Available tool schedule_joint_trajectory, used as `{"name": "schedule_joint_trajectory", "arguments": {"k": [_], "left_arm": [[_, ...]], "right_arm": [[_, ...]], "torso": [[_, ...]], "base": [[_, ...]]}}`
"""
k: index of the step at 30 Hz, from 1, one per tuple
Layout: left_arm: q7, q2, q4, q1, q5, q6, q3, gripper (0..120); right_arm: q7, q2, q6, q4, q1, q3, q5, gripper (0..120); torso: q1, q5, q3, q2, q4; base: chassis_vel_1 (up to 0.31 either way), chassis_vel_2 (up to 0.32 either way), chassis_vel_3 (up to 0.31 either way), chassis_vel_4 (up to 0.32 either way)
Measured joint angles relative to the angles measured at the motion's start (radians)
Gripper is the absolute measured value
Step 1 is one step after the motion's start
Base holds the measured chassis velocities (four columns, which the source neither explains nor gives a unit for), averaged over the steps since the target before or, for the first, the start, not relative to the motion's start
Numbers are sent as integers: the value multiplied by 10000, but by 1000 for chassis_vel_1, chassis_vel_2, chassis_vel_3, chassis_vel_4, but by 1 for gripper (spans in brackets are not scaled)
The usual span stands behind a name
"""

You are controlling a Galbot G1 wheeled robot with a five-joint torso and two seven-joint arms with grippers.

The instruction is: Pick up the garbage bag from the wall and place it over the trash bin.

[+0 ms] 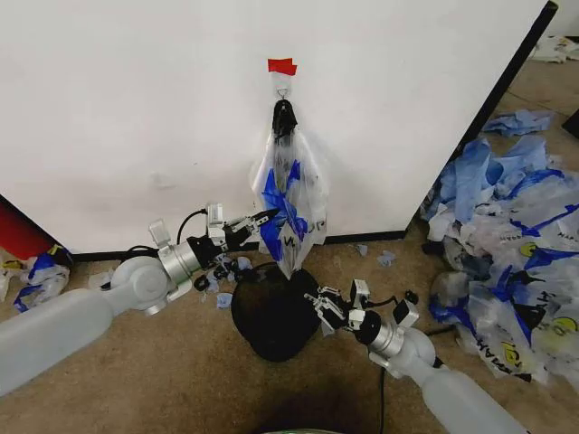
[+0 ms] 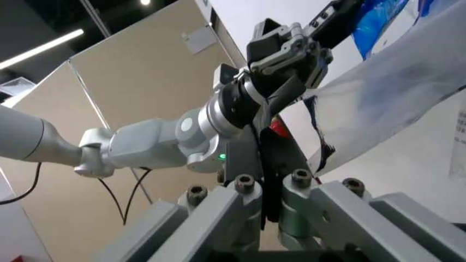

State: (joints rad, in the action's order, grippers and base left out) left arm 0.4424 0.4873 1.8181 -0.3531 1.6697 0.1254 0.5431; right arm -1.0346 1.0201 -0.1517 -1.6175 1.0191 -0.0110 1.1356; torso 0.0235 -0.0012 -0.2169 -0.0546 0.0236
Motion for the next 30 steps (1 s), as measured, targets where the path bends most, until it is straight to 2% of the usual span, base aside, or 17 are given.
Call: {"name": "schedule_joint_trajectory", "arguments": {"k": [13, 16, 19, 20, 25, 27, 30], "left_arm": [[-241, -295, 250, -34, 35, 156, -177, 0], [-318, -317, 275, -25, 53, 184, -221, 0], [-499, -332, 332, -23, 120, 259, -344, 0], [-499, -332, 332, -23, 120, 259, -344, 0], [-683, -334, 393, -25, 138, 335, -430, 0], [-722, -335, 407, -30, 139, 348, -444, 0], [-896, -352, 460, -58, 144, 416, -511, 0]], "right_arm": [[-12, -86, -268, 25, 133, -199, -289, 1], [58, -139, -361, 24, 194, -291, -372, 10], [185, -357, -435, -54, 282, -656, -376, 25], [185, -357, -435, -54, 282, -656, -376, 25], [172, -947, -452, -208, 460, -1280, -243, 46], [156, -1018, -461, -208, 486, -1375, -237, 50], [-15, -1423, -461, -190, 617, -2011, -142, 62]], "torso": [[0, 0, 0, 0, 0], [0, 1, 0, 0, 0], [0, 1, 0, 0, 0], [0, 1, 0, 0, 0], [0, 1, 0, 0, 0], [0, 2, 0, 0, 0], [0, 1, 0, 0, 1]], "base": [[0, 0, 0, 0], [0, 0, 0, 0], [0, 0, 0, 0], [0, 0, 0, 0], [0, 0, 0, 0], [0, 0, 0, 0], [0, 0, 0, 0]]}}
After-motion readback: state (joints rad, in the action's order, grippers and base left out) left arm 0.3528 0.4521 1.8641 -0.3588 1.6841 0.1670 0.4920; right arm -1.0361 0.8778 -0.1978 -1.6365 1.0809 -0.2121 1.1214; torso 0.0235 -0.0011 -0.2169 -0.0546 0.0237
